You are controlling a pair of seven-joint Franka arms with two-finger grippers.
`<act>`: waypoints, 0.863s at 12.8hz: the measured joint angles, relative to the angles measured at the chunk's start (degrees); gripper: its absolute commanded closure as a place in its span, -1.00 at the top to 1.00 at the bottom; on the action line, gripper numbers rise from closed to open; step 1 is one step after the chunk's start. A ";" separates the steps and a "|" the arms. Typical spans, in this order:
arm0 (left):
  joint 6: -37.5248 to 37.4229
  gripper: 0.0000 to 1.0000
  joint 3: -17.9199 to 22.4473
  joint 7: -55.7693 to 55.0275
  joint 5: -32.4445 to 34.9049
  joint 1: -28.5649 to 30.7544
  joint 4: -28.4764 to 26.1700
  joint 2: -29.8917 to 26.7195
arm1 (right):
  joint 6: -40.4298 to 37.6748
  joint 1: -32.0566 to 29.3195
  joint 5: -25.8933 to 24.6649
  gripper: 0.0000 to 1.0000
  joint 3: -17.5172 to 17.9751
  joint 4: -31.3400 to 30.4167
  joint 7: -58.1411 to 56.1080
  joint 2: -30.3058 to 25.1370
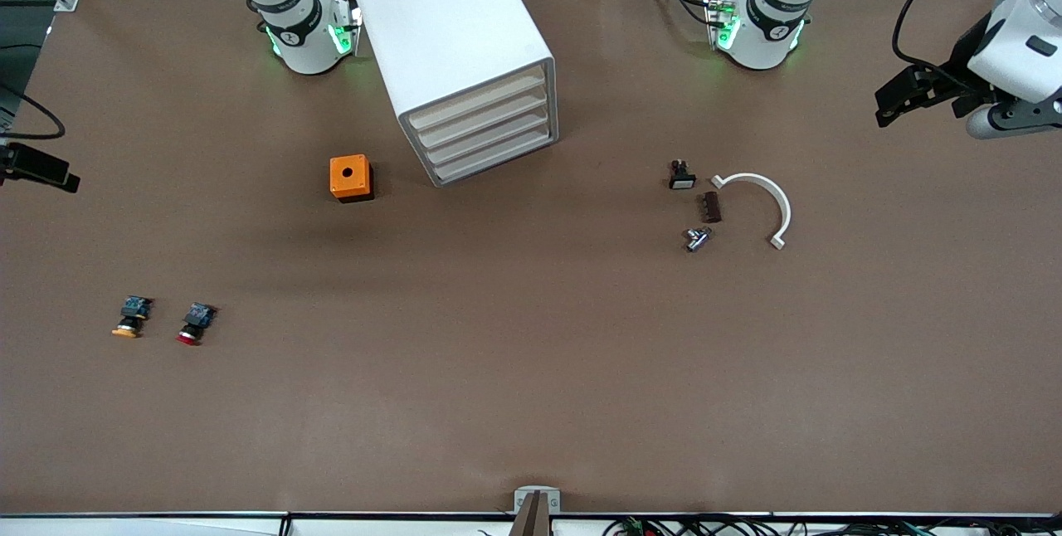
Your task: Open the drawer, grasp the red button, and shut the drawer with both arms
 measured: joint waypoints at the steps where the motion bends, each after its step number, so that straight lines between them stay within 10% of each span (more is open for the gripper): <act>1: -0.09 1.00 0.05 1.13 -0.04 0.00 -0.42 -0.60 | -0.18 -0.01 0.18 1.00 -0.02 -0.89 -0.29 -1.35; 11: 0.12 1.00 0.12 2.94 -0.36 -0.11 -1.38 -1.18 | -1.62 4.06 1.40 1.00 0.25 -3.45 1.12 -6.68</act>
